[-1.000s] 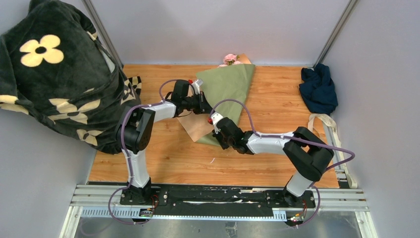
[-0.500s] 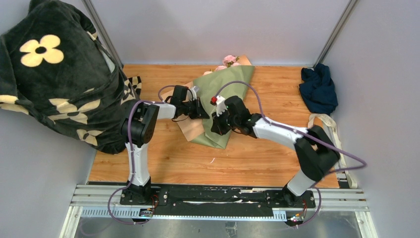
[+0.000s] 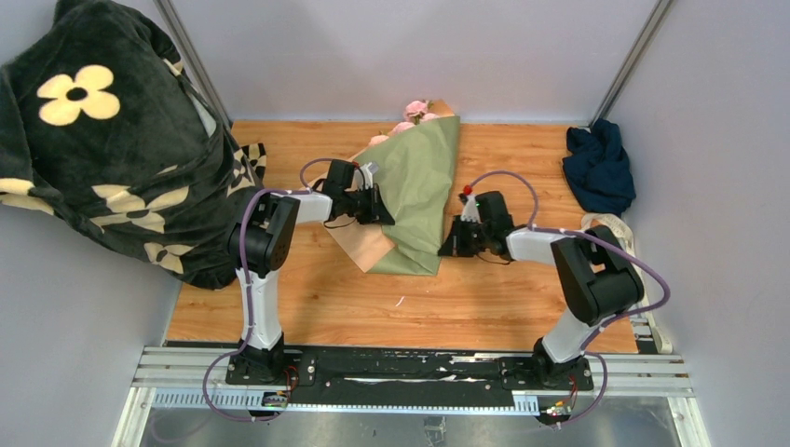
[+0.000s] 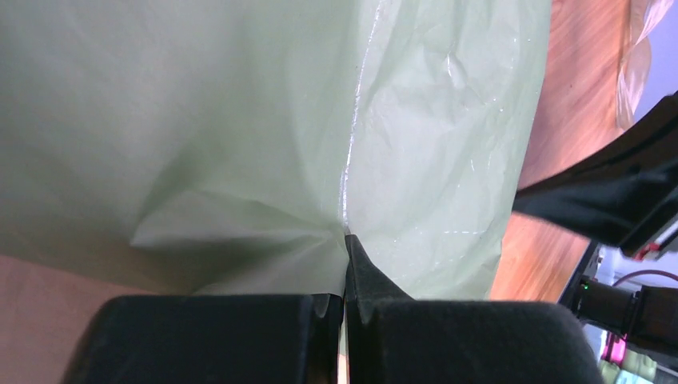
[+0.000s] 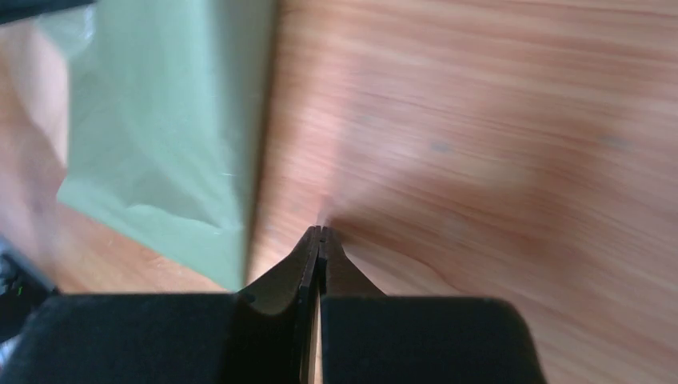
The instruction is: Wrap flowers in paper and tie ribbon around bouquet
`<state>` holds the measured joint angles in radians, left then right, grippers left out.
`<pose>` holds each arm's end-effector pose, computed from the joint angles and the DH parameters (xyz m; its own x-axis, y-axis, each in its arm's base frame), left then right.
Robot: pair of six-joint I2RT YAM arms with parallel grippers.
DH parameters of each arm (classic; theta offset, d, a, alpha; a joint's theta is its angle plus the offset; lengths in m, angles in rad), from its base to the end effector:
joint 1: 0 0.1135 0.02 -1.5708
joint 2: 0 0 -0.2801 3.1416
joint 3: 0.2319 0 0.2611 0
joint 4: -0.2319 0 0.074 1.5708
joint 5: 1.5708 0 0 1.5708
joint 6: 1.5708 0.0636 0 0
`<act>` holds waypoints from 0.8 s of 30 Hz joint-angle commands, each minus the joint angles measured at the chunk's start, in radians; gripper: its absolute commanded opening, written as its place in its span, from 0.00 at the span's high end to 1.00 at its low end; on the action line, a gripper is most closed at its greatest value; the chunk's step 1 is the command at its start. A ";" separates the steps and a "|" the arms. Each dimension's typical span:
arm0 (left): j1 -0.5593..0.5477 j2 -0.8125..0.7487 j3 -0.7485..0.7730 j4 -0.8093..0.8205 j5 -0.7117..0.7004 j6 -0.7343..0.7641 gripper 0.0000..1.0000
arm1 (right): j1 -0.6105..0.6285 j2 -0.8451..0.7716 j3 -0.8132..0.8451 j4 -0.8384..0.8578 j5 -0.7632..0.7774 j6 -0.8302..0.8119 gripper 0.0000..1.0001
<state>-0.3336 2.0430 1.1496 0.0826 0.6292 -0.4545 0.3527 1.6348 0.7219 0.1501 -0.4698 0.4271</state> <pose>0.4033 -0.1794 0.1116 -0.8997 -0.0638 -0.4317 0.2814 0.6713 -0.6857 0.3047 0.1428 0.1383 -0.8450 0.0826 -0.5284 -0.2913 0.7576 0.5841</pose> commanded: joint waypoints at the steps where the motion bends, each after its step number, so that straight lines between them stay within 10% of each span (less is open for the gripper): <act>1: 0.015 0.041 -0.011 -0.131 -0.071 0.066 1.00 | -0.056 -0.103 0.014 -0.339 0.247 -0.025 1.00; 6: 0.015 0.047 -0.022 -0.132 -0.089 0.082 1.00 | 0.007 -0.141 0.147 -0.175 0.046 -0.132 1.00; 11: 0.015 0.073 -0.011 -0.135 -0.087 0.071 1.00 | 0.005 0.200 0.375 0.010 -0.249 -0.082 1.00; 24: 0.024 0.082 0.007 -0.213 -0.098 0.155 1.00 | -0.302 0.466 0.699 -0.206 0.020 -0.052 1.00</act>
<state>-0.3267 2.0525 1.1831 0.0231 0.6456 -0.3820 0.1753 2.1307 1.3502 0.1284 -0.6552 0.4526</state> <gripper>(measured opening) 0.006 0.008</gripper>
